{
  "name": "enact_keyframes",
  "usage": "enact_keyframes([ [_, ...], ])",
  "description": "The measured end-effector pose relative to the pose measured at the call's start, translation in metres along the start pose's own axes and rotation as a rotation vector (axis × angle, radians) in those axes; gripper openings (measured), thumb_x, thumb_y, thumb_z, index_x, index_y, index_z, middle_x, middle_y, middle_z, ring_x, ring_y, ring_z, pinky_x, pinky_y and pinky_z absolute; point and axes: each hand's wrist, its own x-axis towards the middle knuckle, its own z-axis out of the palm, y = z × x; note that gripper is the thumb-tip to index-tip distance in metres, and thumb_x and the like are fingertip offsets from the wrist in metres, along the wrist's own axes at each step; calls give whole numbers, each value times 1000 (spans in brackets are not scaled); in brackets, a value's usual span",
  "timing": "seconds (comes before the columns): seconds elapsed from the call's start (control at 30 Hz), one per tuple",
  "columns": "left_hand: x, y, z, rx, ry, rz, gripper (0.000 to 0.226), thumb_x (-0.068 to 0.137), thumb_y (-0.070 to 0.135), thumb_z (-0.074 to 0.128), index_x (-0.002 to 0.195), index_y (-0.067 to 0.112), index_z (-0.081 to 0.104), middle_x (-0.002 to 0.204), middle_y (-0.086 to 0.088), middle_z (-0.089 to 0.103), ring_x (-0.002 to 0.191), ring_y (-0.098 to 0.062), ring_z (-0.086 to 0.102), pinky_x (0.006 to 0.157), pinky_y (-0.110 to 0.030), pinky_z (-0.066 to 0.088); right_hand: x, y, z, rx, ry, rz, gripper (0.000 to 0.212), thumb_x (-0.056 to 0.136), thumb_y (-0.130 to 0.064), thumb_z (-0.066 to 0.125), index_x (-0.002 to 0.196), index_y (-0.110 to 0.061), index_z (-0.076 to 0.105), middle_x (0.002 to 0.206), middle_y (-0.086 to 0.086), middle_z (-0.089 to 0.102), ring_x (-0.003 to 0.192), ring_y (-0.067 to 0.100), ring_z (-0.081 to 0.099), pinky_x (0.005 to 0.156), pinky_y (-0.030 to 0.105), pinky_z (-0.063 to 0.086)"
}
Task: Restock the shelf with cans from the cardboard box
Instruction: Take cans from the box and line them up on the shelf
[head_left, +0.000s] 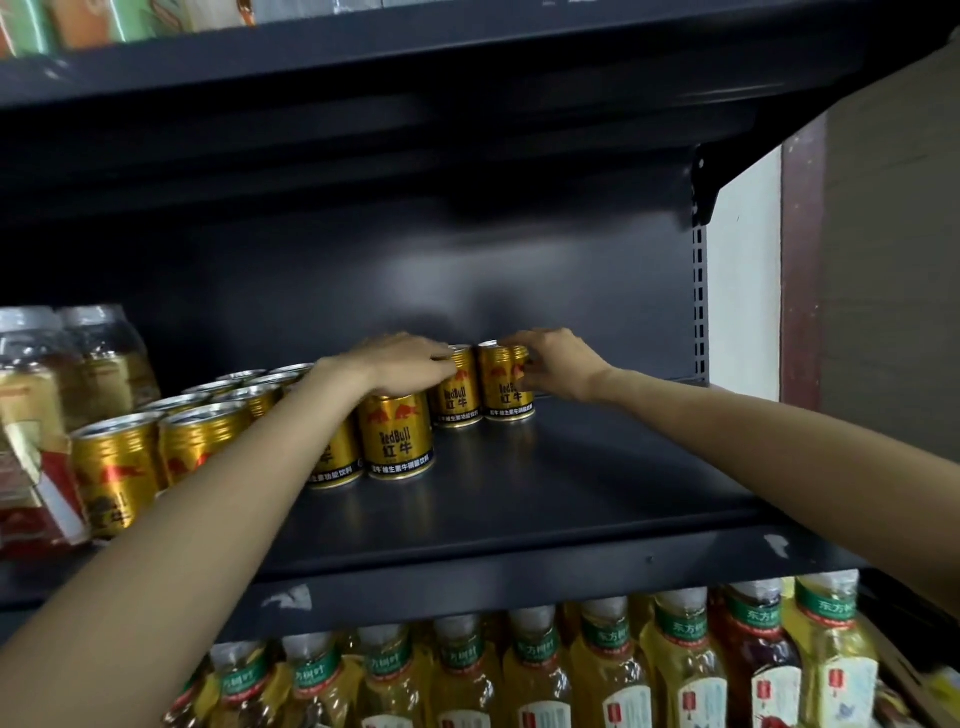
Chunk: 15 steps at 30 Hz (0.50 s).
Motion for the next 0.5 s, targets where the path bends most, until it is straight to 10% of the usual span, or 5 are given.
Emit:
enact_keyframes([
  [0.2,3,-2,3,-45,-48,-16,43,97,42,28,132,25,47,139,-1,49,121,-24,49,98,-39,41,2,-1,5,7,-27,19,64,86,-12,65,143,-16,36,147,9,40,132,27,41,108,36,38],
  [0.5,-30,11,13,229,437,221,42,95,41,40,134,28,49,133,5,56,123,-19,48,95,-35,40,-31,-29,-24,-185,-63,-48,59,91,-34,55,144,-22,33,151,2,34,132,25,41,105,37,36],
])
